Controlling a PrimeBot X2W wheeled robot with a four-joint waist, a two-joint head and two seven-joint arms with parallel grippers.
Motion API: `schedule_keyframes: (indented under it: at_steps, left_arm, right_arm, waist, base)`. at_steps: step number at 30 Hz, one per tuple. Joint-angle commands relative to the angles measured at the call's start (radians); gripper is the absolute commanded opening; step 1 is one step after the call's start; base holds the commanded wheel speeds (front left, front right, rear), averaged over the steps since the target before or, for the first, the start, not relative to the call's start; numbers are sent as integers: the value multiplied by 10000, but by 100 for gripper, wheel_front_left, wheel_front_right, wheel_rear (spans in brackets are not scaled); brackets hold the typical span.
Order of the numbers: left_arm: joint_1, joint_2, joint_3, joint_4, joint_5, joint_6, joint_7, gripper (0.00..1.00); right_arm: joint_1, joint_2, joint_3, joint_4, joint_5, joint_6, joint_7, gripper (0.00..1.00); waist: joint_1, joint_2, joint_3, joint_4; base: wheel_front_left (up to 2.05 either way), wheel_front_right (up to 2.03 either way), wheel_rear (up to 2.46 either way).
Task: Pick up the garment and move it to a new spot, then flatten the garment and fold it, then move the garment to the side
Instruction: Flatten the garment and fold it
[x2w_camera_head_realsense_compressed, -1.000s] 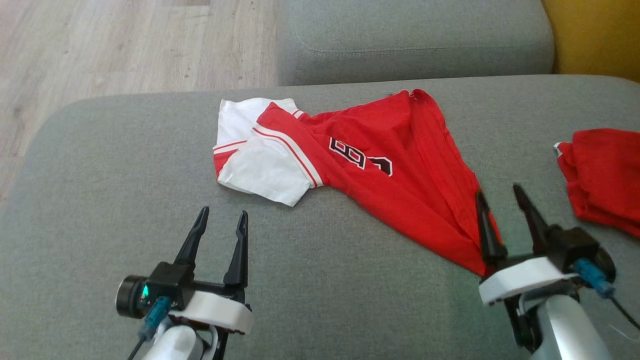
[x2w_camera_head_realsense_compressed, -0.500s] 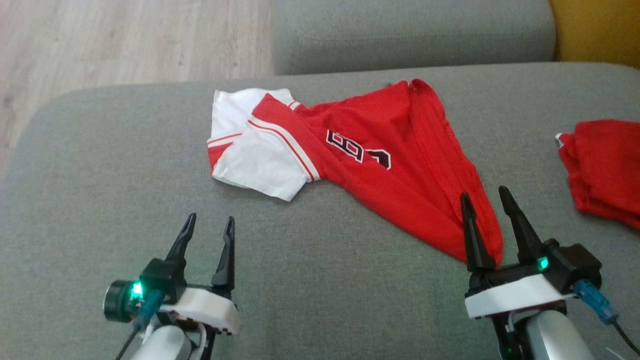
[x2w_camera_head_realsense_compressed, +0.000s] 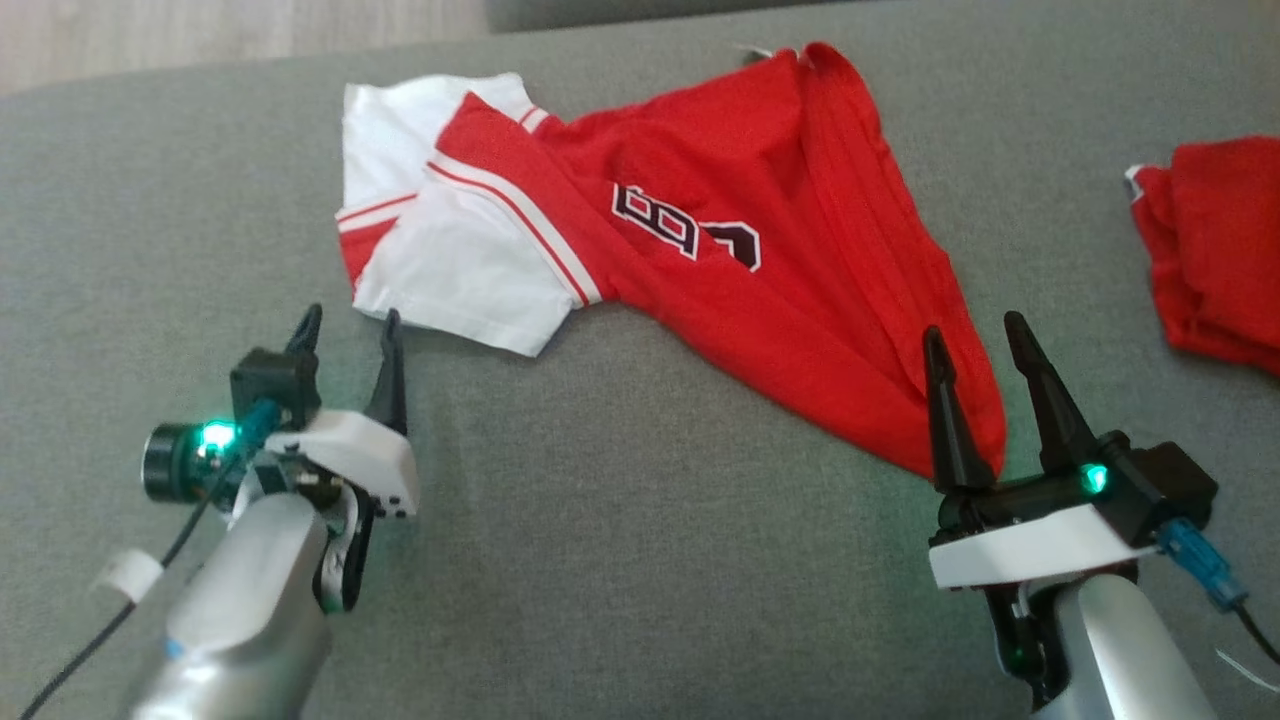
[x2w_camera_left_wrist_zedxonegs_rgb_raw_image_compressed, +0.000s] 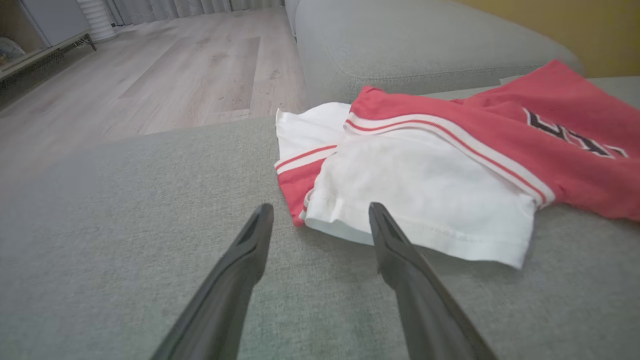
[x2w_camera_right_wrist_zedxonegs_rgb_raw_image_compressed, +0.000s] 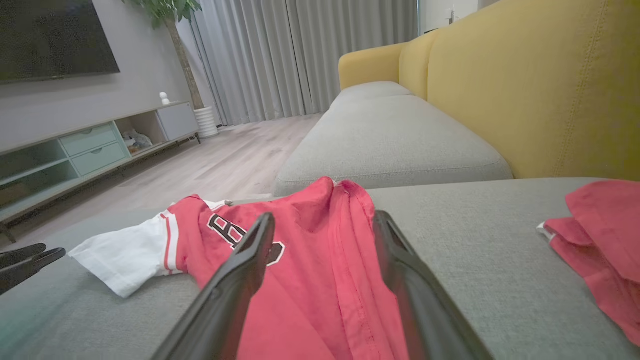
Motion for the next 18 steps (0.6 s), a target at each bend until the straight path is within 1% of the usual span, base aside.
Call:
schedule_keyframes:
  at_steps: [1,5,9,18]
  left_arm:
    - [-645,181,400,74,-75,-78,-96,100]
    - [-1182,52,333,814,-66,-303,-262,100]
    - [-1538,-39,258,1387,-28,-435,-455,100]
    - [-2051,-226,207,2284,-127,-725,-816,100]
  right_arm:
    - [-361,-21,220,-361,-127,-7,-106,100]
    - [-440,-21,188,-327,-232,-7,-106,100]
    - [-474,-21,193,-295,-244,-7,-106,100]
    - [-550,-20,257,-204,-267,-7,-106,100]
  waist:
    - [-2,0,336,-123]
    - [-2,0,531,-142]
    - [-2,0,600,-157]
    - [-2,0,706,-225]
  base:
    - [0,0,0]
    - [0,0,0]
    - [0,0,0]
    - [0,0,0]
